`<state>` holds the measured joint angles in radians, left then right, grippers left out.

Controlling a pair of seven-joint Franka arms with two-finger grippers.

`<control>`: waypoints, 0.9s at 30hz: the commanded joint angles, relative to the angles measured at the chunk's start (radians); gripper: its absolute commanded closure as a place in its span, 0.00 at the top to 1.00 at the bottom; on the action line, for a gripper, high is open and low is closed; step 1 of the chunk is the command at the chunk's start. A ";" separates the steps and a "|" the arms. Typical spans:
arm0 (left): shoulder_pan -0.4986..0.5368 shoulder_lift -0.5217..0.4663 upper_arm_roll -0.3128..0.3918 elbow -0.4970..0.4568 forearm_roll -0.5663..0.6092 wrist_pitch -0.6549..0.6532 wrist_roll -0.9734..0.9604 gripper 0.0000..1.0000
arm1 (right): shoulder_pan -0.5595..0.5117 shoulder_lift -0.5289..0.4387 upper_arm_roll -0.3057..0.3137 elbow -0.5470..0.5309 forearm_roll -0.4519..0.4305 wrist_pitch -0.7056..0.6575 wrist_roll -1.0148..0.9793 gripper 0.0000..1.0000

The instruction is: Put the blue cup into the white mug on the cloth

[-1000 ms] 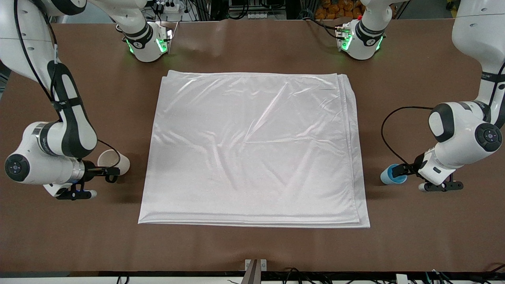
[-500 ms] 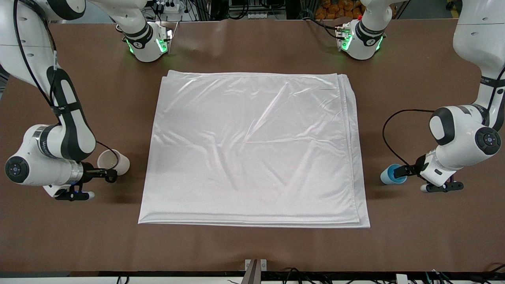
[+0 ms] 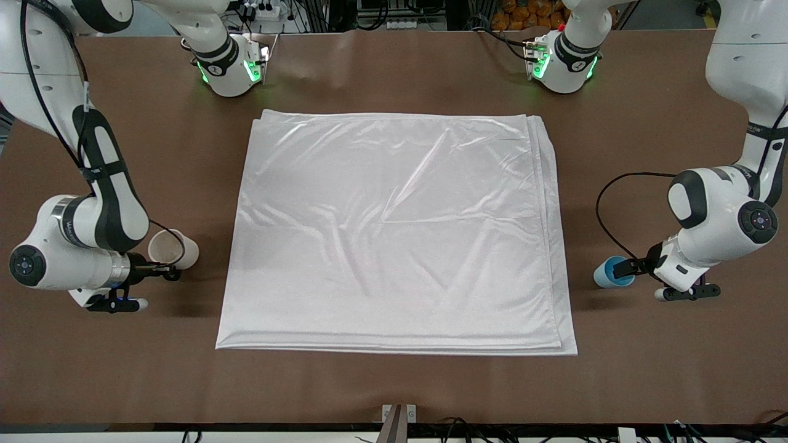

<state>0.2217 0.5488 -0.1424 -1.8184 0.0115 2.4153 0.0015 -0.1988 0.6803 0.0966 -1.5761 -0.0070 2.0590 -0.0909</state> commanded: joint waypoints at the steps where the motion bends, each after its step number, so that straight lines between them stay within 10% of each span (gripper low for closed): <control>1: 0.013 0.008 -0.008 -0.009 0.022 0.028 -0.006 1.00 | 0.007 0.001 0.012 0.025 0.001 -0.040 0.048 0.00; 7: 0.016 0.022 -0.008 -0.009 0.022 0.051 -0.005 0.90 | 0.067 -0.019 0.018 0.033 0.002 -0.063 0.192 0.00; 20: 0.018 0.031 -0.011 -0.007 0.022 0.056 0.000 0.02 | 0.265 -0.028 0.020 0.105 0.085 -0.155 0.611 0.00; 27: 0.014 0.030 -0.011 -0.007 0.024 0.057 0.005 0.00 | 0.375 -0.027 0.020 0.143 0.145 -0.151 0.848 0.00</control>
<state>0.2262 0.5792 -0.1440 -1.8201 0.0115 2.4557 0.0027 0.1157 0.6607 0.1243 -1.4666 0.0951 1.9268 0.6087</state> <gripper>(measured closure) 0.907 0.811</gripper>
